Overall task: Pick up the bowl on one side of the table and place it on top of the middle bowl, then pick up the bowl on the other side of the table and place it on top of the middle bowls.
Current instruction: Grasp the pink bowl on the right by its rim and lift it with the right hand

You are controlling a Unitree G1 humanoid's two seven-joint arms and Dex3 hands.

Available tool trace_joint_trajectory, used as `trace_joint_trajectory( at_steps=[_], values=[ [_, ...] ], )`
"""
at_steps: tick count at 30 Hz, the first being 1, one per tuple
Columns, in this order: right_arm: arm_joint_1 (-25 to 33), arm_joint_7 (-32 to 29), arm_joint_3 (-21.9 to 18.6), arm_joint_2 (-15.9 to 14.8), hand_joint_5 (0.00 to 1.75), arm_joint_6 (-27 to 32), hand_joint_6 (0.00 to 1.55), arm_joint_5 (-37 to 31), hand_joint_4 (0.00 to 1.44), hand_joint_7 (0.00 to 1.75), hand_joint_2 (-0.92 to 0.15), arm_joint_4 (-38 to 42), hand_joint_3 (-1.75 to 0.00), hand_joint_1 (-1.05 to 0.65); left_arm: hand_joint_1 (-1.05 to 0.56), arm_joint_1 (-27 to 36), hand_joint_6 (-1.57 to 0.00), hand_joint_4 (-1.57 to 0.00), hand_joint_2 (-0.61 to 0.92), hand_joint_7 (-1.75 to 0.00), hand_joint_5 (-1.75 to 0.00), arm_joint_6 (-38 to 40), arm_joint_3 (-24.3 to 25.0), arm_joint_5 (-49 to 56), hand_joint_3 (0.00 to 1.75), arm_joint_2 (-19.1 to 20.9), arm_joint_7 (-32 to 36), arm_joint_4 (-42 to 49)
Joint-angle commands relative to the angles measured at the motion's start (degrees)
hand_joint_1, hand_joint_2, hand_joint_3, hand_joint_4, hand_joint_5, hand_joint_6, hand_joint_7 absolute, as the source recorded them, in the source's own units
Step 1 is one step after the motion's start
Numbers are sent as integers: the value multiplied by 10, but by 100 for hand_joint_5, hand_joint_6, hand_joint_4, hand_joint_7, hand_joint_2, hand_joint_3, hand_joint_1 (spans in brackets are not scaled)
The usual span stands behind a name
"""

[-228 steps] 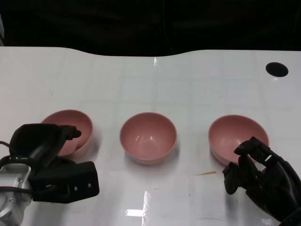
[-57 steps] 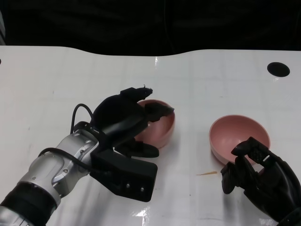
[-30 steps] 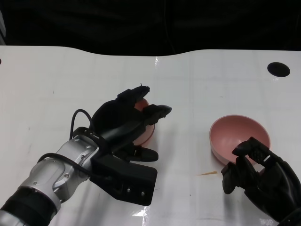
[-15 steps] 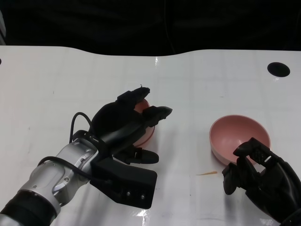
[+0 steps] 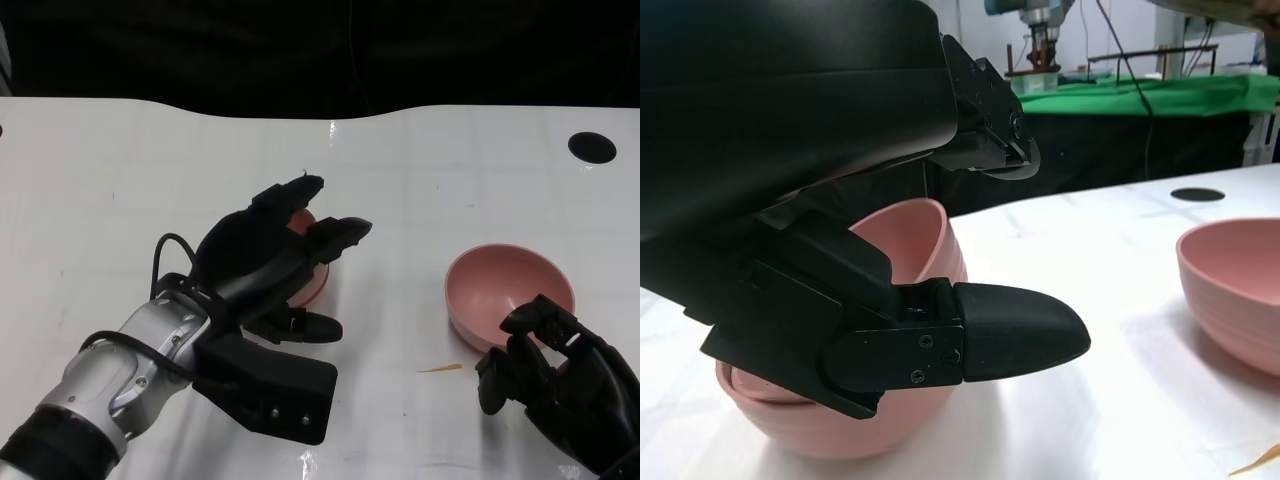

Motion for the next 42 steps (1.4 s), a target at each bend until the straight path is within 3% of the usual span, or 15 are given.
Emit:
trace_joint_trajectory(
  at_steps=[1, 5, 7, 9, 14, 17, 22, 23, 24, 25, 26, 27, 30, 32, 42],
  values=[
    [-2, -1, -6, -9, 164, -8, 88, -2, 90, 131, -64, 2, -87, -8, -97, 26, -40, -14, 92, -2, -5, -5, 25, -19, 55, 19, 7, -47],
    [-3, 4, -7, -10, 165, -10, 87, -2, 89, 132, -64, 6, -88, -8, -87, 60, -49, -34, 92, -2, -8, -2, 59, -50, 37, 17, 5, -105],
    [-3, 1, -7, -10, 165, -7, 87, -2, 90, 132, -63, 3, -88, -8, -65, 83, -62, -56, 92, -3, -9, -16, 82, -81, 14, 12, 14, -132],
    [-3, 3, -7, -11, 165, -3, 87, -1, 89, 133, -63, 4, -88, -8, -49, 114, -69, -68, 92, -3, -9, -17, 110, -140, 5, 2, -8, -170],
    [-4, 2, -8, -11, 165, 3, 87, 1, 90, 132, -62, 2, -88, -8, -16, 186, -74, -80, 92, -3, -11, 55, 170, -346, 4, -28, -128, -281],
    [-7, 6, -9, -12, 163, 6, 88, 3, 91, 129, -62, 6, -88, -7, 0, 224, -71, -82, 92, -1, -11, 137, 214, -482, 17, -23, -210, -359],
    [-8, 7, -9, -12, 163, 4, 90, 1, 91, 126, -62, 7, -89, -8, 4, 238, -71, -84, 92, -1, -13, 205, 239, -539, 28, -26, -246, -407],
    [-8, 6, -10, -12, 162, 4, 91, 2, 91, 126, -62, 7, -89, -8, 4, 265, -71, -84, 92, -1, -13, 240, 268, -603, 28, -39, -250, -429],
    [-7, 3, -10, -11, 162, 6, 91, 2, 92, 126, -61, 5, -89, -8, 12, 289, -92, -86, 80, -16, -54, 270, 293, -658, 75, -50, -252, -446],
    [-7, 1, -10, -10, 161, 9, 92, 3, 92, 126, -60, 4, -90, -7, 15, 310, -97, -73, 71, -32, -100, 290, 314, -701, 101, -56, -256, -458],
    [-7, -1, -10, -10, 161, 11, 92, 3, 93, 126, -60, 2, -90, -7, 16, 323, -95, -70, 64, -66, -133, 303, 328, -728, 121, -59, -260, -465],
    [-7, -3, -11, -9, 161, 12, 92, 3, 93, 126, -59, 1, -91, -7, 17, 328, -87, -69, 59, -106, -155, 308, 334, -738, 136, -58, -262, -468],
    [-6, -3, -10, -8, 162, 9, 93, 1, 93, 126, -59, 0, -92, -7, 18, 356, -83, -84, 60, -154, -172, 334, 365, -796, 154, -68, -264, -473],
    [-6, 0, -10, -9, 163, 9, 92, 2, 92, 127, -59, 1, -93, -8, 18, 372, -80, -89, 62, -169, -174, 353, 381, -826, 154, -69, -265, -477],
    [-8, 2, -11, -6, 163, 3, 92, 0, 91, 125, -60, 3, -89, -8, 14, 423, -82, -99, 77, -175, -175, 378, 421, -893, 136, -49, -324, -449]
  ],
)
